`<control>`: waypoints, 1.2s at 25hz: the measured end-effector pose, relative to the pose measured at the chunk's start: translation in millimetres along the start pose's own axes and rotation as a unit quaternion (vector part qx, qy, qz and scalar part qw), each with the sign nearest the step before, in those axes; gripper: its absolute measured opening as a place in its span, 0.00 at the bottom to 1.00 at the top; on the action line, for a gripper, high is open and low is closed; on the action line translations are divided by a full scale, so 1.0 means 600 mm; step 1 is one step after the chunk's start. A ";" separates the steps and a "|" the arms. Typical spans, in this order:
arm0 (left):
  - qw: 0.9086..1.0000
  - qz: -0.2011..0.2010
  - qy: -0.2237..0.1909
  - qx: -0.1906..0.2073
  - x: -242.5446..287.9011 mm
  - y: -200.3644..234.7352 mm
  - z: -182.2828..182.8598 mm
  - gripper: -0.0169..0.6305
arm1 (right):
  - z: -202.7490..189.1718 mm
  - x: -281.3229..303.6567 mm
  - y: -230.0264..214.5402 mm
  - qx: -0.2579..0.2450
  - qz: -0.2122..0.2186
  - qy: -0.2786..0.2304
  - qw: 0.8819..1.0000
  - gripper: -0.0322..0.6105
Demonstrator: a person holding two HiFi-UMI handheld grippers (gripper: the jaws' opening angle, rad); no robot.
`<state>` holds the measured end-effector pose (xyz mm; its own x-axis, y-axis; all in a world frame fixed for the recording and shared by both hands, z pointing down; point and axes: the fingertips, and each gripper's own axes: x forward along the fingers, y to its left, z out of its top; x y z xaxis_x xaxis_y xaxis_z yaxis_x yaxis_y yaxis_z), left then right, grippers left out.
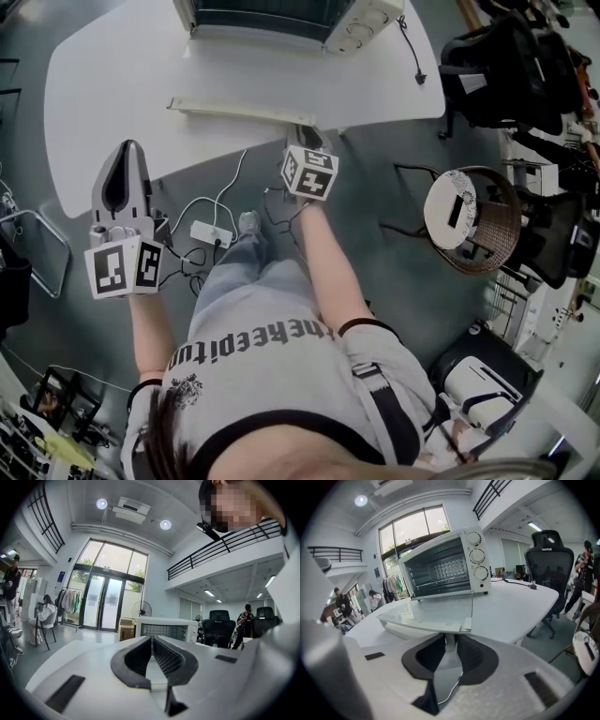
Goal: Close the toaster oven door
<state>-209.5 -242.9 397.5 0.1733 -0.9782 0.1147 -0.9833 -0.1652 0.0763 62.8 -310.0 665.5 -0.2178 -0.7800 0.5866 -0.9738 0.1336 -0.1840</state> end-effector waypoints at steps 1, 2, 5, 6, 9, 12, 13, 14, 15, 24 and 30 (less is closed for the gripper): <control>1.000 0.000 0.000 0.000 0.000 0.000 0.001 0.05 | 0.002 -0.002 0.001 -0.010 -0.003 0.001 1.000 0.17; 1.000 0.000 -0.001 0.000 0.001 0.000 0.003 0.05 | 0.004 -0.004 0.002 -0.018 -0.005 0.000 1.000 0.17; 1.000 -0.003 -0.005 0.000 0.005 -0.003 0.009 0.05 | 0.017 -0.014 0.006 -0.018 -0.003 -0.009 1.000 0.16; 1.000 -0.006 -0.007 0.000 0.007 -0.005 0.010 0.05 | 0.022 -0.018 0.007 -0.018 -0.004 -0.010 1.000 0.16; 1.000 -0.014 -0.011 -0.003 0.014 -0.013 0.014 0.05 | 0.038 -0.028 0.011 -0.020 -0.004 -0.013 1.000 0.16; 1.000 -0.022 -0.017 -0.003 0.016 -0.019 0.022 0.05 | 0.060 -0.042 0.018 -0.022 -0.002 -0.029 0.999 0.16; 1.000 -0.024 -0.019 -0.004 0.016 -0.021 0.025 0.05 | 0.069 -0.047 0.020 -0.022 -0.002 -0.035 0.999 0.16; 0.999 -0.026 -0.022 -0.005 0.016 -0.023 0.028 0.05 | 0.077 -0.052 0.021 -0.023 -0.002 -0.040 0.999 0.16; 0.999 -0.028 -0.023 -0.005 0.016 -0.024 0.030 0.05 | 0.085 -0.056 0.022 -0.024 -0.002 -0.045 0.999 0.16; 0.999 -0.038 -0.031 -0.018 0.014 -0.028 0.033 0.05 | 0.154 -0.082 0.032 -0.031 -0.003 -0.079 0.996 0.16; 0.998 -0.050 -0.038 -0.030 0.026 -0.043 0.029 0.05 | 0.203 -0.085 0.025 -0.032 -0.009 -0.094 0.995 0.16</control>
<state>-182.7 -256.0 380.0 0.2642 -0.9641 0.0278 -0.9555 -0.2577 0.1432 67.0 -342.8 536.5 -0.1896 -0.8824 0.4305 -0.9810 0.1524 -0.1197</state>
